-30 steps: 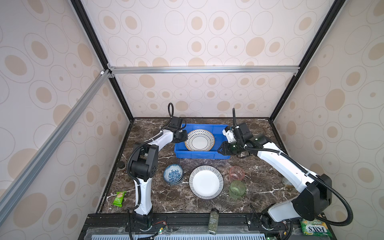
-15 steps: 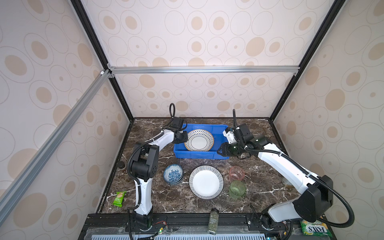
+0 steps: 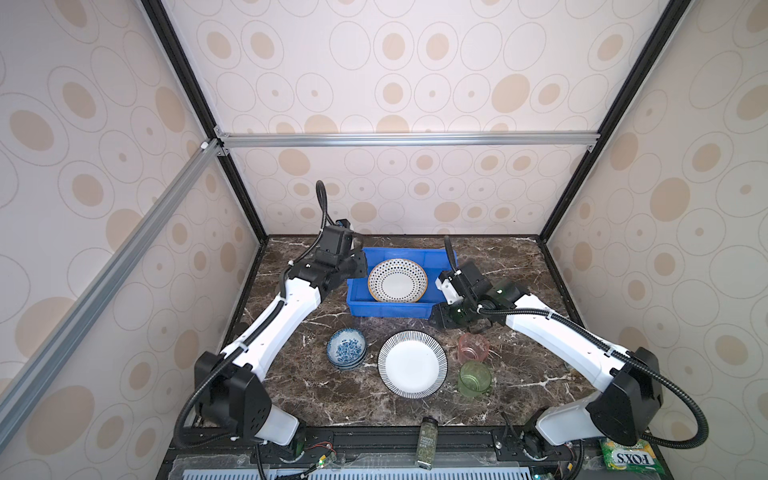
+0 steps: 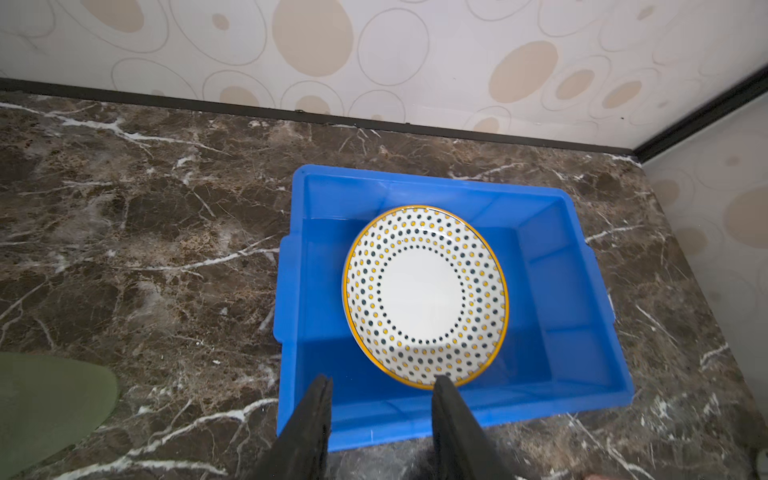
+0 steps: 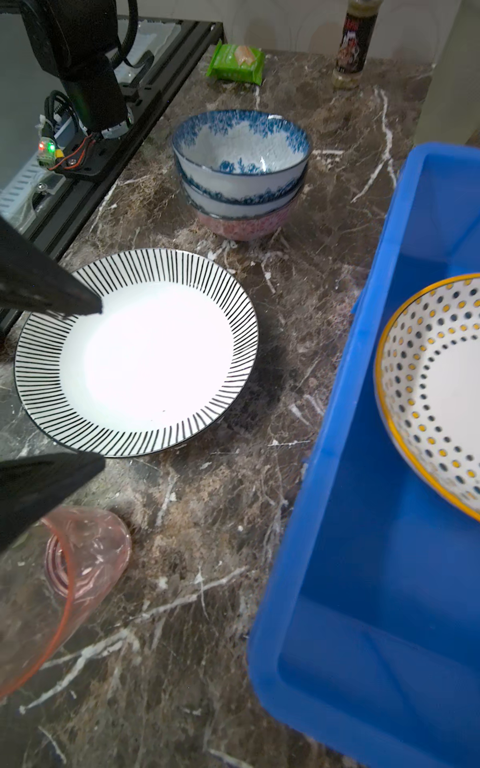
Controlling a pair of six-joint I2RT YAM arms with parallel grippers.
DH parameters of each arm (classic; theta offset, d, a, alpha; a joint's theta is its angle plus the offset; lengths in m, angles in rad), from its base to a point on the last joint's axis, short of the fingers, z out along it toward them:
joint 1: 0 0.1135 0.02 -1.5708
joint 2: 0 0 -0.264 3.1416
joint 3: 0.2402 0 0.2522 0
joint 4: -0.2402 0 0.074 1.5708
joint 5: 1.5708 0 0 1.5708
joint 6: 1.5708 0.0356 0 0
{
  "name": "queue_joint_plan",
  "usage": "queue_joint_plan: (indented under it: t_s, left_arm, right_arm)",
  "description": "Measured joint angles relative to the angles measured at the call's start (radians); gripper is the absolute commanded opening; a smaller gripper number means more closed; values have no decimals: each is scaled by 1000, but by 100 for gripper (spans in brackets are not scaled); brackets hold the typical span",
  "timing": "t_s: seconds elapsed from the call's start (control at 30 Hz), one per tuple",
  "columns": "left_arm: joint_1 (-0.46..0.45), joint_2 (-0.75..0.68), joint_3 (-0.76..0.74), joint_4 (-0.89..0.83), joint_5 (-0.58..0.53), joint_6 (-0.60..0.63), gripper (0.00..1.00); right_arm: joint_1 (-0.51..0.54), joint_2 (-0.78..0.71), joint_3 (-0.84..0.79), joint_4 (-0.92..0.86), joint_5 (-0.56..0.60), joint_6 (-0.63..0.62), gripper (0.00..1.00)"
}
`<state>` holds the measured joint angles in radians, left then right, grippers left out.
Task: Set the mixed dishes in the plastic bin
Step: 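Move both grippers back toward the black-striped white plate on the table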
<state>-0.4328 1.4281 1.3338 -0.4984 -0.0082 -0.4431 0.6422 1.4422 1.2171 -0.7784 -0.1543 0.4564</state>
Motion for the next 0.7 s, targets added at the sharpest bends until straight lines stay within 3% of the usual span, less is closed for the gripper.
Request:
queue_joint_plan:
  t_s: [0.27,0.5,0.7]
  left_arm:
    - [-106,-221,-302,-49,48,-12,36]
    - [-176,-335,-473,-50,161,-31,40]
    - [-266,-404,-565,-53,214,-146,45]
  right_arm:
    - [25,7,-85,9,-4,56,57]
    - [30,86,-87,42,2,63,59]
    - [30,127,-87,56,5,62,59]
